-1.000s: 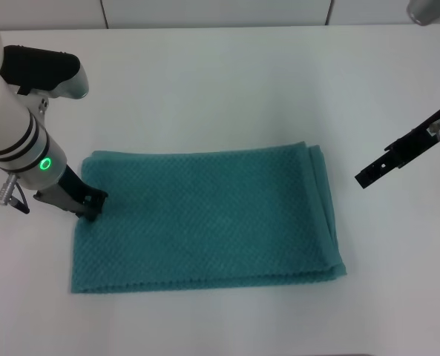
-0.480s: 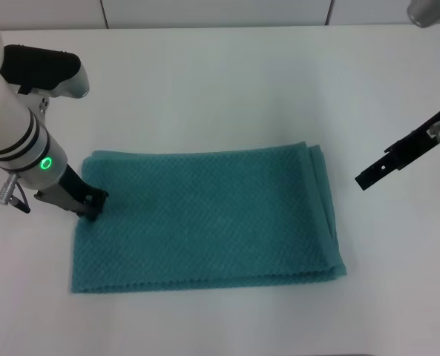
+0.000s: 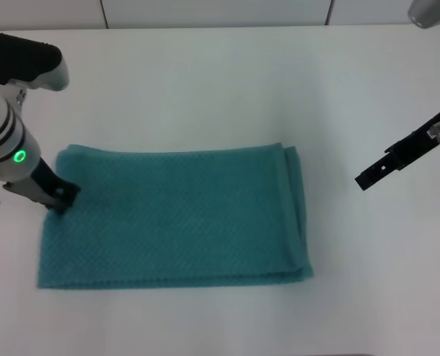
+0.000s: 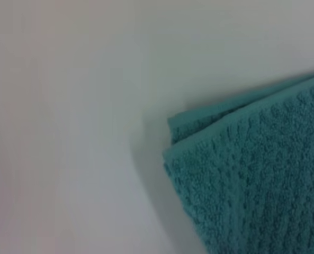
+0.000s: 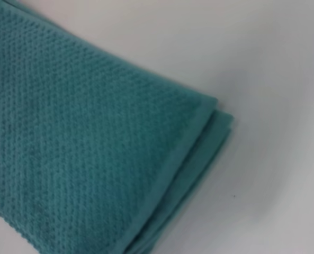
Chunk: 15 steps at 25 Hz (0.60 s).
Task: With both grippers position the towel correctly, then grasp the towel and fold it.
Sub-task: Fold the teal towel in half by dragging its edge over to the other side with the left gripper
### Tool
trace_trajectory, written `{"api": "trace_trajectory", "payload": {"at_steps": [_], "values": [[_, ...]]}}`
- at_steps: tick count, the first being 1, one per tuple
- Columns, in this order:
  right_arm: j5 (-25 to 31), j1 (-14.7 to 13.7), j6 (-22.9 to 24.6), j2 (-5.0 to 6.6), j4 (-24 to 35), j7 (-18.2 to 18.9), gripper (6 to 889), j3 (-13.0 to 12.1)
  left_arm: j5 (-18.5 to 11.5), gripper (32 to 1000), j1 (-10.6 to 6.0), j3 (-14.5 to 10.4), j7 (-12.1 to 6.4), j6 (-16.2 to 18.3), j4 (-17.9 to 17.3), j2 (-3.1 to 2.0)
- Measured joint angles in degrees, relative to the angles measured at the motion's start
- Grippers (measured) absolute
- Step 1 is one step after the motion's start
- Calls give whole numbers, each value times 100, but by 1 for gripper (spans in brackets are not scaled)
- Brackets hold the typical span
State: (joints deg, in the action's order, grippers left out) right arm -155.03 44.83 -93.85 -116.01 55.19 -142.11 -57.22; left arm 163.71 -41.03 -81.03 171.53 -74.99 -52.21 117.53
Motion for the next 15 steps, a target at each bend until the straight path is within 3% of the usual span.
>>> {"api": "trace_trajectory", "payload": {"at_steps": [2, 9, 12, 15], "values": [[0, -3, 4, 0, 0, 3, 857, 32, 84, 76, 28, -17, -3, -58, -58, -38], [-1, -66, 45, 21, -28, 8, 856, 45, 105, 75, 165, -53, -28, -92, -77, -294], [10, -67, 85, 44, -83, 6, 857, 45, 107, 75, 211, -173, -34, -108, -62, -437], [30, -66, 109, 67, -136, 5, 857, 45, 106, 76, 216, -262, -24, -175, -58, -510]]}}
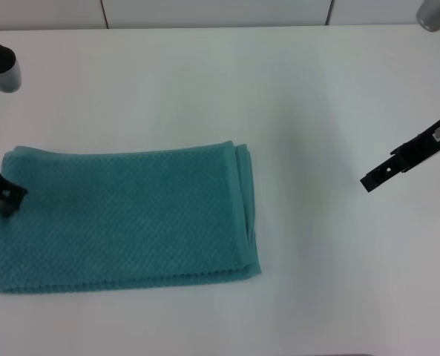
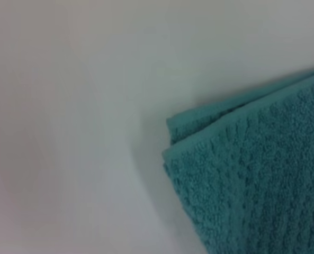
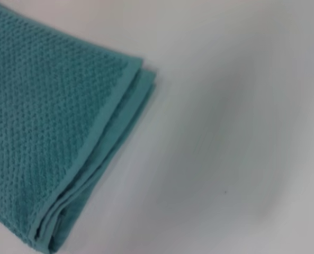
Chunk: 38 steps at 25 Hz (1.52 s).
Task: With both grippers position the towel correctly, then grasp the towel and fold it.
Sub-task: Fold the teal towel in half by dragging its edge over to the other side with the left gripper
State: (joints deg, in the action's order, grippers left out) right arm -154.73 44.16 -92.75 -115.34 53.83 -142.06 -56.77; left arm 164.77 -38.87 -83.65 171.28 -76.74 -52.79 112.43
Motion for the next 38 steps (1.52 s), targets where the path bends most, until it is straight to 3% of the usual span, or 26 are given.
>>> {"api": "trace_trajectory", "payload": {"at_steps": [2, 4, 6, 8, 11, 13, 15, 17, 20, 24, 28, 31, 38], "values": [[2, 2, 40, 11, -54, -1, 857, 0, 0, 76, -19, 9, -7, -105, -20, -10], [3, 3, 88, 19, -109, -1, 857, 0, -2, 75, -58, 39, -27, -292, -175, 16], [1, 2, 152, 41, -178, -1, 857, 0, -10, 74, -139, 63, -34, -553, -487, 82], [10, 1, 200, 70, -257, -1, 857, 0, -18, 74, -243, 162, -39, -881, -900, 172], [18, -1, 247, 93, -299, 1, 857, 0, -78, 73, -536, 534, -116, -1483, -1591, 433], [18, 7, 256, 99, -301, 1, 856, 0, -405, 73, -706, 569, -76, -1694, -1875, 518], [18, 29, 259, 103, -302, 1, 856, 0, -1192, 73, -829, 456, 9, -1641, -1989, 532], [17, 44, 263, 108, -303, -2, 856, 1, -1840, 73, -848, 289, 23, -1381, -1893, 538], [17, 51, 275, 126, -309, -4, 856, 29, -2705, 74, -857, -57, -9, -658, -1217, 542], [19, 41, 277, 152, -312, -5, 856, 83, -3724, 74, -991, -397, -318, 357, -19, 531], [25, 42, 277, 157, -312, -4, 856, 89, -4124, 74, -1094, -437, -587, 803, 583, 536], [25, 43, 276, 156, -312, 2, 856, 87, -4720, 72, -1054, -381, -994, 937, 803, 508], [24, 38, 275, 153, -312, 8, 857, 87, -5400, 125, -1053, -359, -1578, 889, 942, 490]]}}
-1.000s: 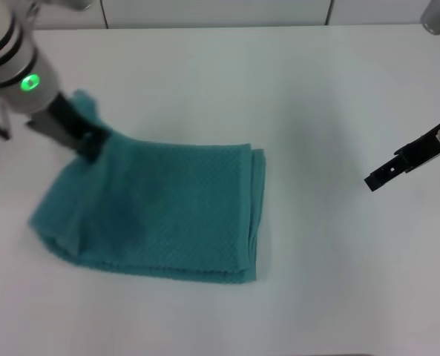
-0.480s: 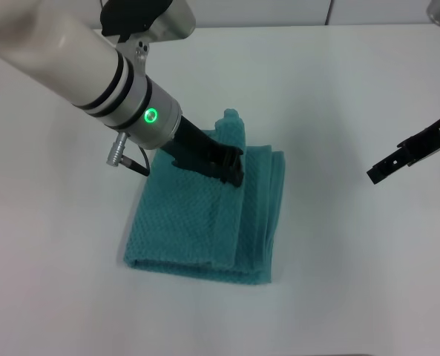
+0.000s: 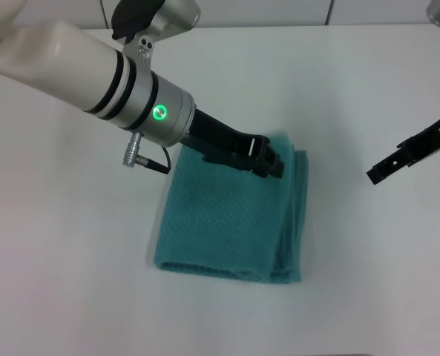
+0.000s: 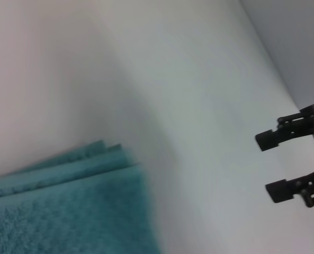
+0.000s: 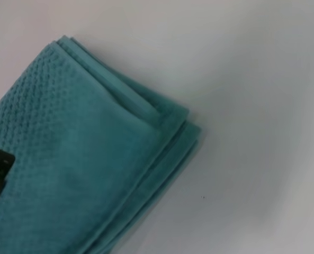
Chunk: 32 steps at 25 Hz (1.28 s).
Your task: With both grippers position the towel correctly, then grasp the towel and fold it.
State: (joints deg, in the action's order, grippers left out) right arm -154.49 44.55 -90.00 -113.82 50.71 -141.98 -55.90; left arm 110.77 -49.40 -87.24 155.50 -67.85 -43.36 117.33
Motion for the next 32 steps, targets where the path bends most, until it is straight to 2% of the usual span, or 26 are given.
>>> {"api": "trace_trajectory", "payload": {"at_steps": [1, 7, 18, 20, 32], "values": [[0, 0, 0, 0, 0, 1, 857, 0, -31, 139, 2, 0, -24, 0, 3, 1], [-3, -6, 0, 0, 0, 4, 856, 0, -174, 393, 40, 5, -90, -3, 26, -3], [-2, -8, 0, 0, 0, 4, 857, 0, -166, 637, 38, 6, -60, 0, 39, -1], [-2, -8, 0, 0, 0, 4, 857, 0, -163, 863, 37, 6, -56, 0, 39, 0], [-2, -8, -9, 0, 0, 4, 856, 0, -157, 863, 38, 6, -36, 0, 39, -2]]}}
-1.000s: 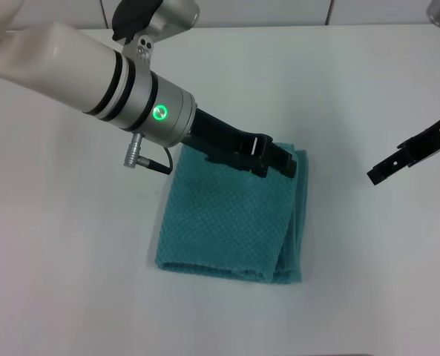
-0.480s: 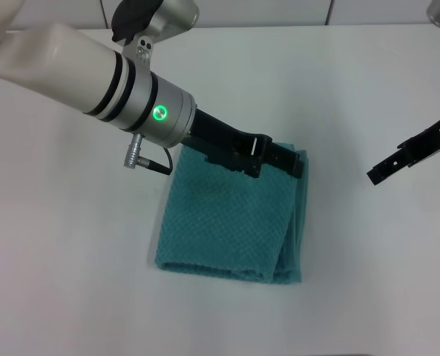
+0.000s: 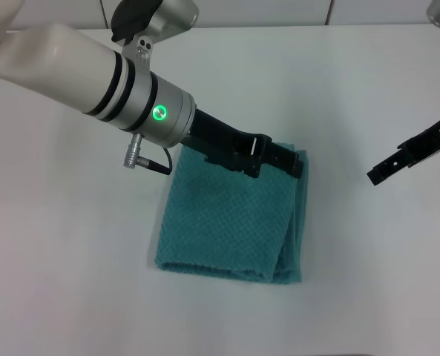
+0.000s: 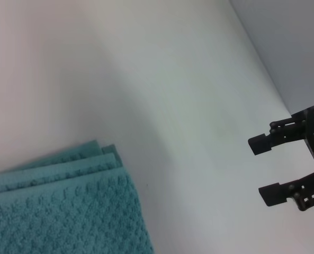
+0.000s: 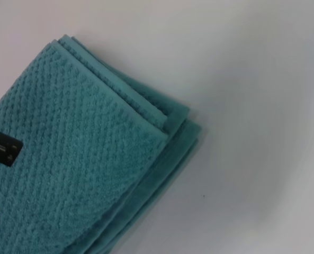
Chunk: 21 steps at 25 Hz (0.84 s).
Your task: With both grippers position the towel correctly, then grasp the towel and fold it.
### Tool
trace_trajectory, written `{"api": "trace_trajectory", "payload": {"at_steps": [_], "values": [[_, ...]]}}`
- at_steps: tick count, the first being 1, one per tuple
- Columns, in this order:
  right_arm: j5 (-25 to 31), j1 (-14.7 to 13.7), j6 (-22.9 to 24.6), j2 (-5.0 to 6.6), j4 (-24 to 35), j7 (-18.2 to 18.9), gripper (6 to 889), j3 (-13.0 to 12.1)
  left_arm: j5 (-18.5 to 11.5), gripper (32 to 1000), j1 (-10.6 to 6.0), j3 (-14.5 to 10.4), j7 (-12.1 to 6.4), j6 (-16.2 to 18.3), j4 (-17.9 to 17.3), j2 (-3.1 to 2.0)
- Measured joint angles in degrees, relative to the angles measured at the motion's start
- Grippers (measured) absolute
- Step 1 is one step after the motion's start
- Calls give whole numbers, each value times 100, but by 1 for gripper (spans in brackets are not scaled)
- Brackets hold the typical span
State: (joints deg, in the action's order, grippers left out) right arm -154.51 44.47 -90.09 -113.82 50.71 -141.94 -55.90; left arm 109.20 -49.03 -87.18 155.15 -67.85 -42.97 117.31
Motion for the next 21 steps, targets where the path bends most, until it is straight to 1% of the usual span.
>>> {"api": "trace_trajectory", "payload": {"at_steps": [21], "values": [[0, 0, 0, 0, 0, 0, 856, 0, -20, 863, 8, 0, 25, 0, 0, -7]]}}
